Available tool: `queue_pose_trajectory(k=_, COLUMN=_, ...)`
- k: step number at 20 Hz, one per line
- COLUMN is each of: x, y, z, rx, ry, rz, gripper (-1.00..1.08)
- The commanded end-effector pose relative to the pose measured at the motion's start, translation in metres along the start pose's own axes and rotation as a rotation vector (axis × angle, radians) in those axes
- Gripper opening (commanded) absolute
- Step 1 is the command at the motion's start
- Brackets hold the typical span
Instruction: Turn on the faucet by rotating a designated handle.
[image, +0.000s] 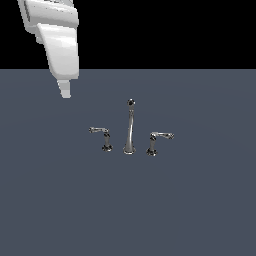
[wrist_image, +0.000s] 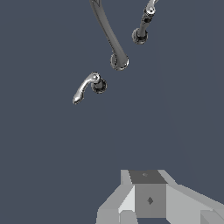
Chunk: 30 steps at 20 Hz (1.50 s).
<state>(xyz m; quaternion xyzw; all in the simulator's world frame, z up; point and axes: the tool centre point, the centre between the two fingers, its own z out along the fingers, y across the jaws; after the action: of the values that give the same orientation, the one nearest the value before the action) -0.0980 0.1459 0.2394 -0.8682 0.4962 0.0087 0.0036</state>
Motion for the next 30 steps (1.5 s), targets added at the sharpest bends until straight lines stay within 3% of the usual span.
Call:
queue_pose_trajectory(k=1, x=0.004, y=-0.009, z=0.010, rx=0.002, ry=0.000, rz=0.045, gripper=-1.00)
queue_pose_trajectory(k=15, x=0.035, y=-0.058, z=0.066, rx=0.005, ry=0.007, rz=0.298, gripper=-1.00)
queue_pose_trajectory(k=30, x=0.091, y=-0.105, z=0.134, rx=0.007, ry=0.019, rz=0.614, gripper=-1.00)
